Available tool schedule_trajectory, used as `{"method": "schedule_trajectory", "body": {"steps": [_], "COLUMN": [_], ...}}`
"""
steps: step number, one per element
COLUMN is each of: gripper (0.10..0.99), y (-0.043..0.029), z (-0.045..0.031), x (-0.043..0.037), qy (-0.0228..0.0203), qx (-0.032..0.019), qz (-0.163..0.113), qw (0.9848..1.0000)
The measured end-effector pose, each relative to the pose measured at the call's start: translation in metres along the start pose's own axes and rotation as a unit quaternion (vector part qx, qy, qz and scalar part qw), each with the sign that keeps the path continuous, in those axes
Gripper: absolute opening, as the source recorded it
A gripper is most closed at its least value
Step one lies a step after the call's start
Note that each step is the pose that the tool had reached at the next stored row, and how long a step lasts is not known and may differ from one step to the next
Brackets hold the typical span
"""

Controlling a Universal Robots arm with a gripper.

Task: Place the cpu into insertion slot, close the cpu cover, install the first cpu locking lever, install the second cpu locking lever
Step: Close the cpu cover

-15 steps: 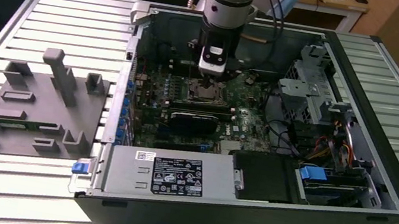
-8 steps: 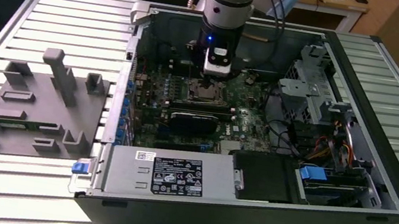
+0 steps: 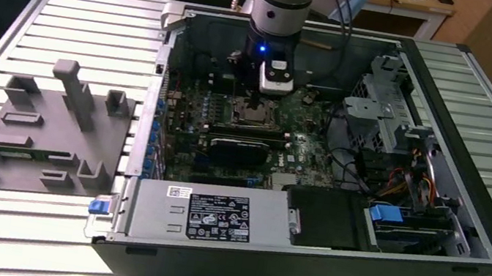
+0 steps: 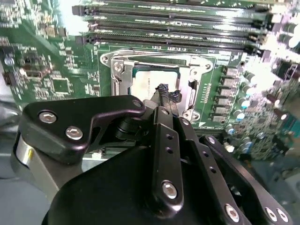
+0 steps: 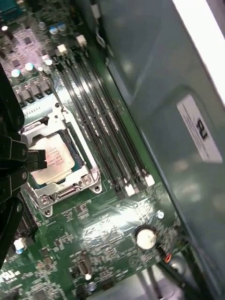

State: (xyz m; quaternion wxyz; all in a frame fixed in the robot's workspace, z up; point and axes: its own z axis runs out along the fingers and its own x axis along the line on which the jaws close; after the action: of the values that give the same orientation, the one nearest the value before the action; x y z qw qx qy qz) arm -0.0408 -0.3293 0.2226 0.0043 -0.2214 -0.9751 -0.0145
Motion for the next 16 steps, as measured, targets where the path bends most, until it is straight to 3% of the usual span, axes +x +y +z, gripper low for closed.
{"method": "schedule_trajectory", "body": {"steps": [4,8,12,16], "gripper": [0.106,0.106,0.106,0.106], "y": [0.0000,0.0000,0.0000,0.0000], "z": [0.0002,0.0005,0.0009,0.0014], "x": [0.0000,0.0000,0.0000,0.0000], "qy": [0.0010,0.0021,0.0032,0.0043], "qx": [0.0004,0.0007,0.0006,0.0000], "qz": [-0.037,-0.072,-0.109,-0.144], "qw": [0.9993,0.9974,0.9940,0.9895]}}
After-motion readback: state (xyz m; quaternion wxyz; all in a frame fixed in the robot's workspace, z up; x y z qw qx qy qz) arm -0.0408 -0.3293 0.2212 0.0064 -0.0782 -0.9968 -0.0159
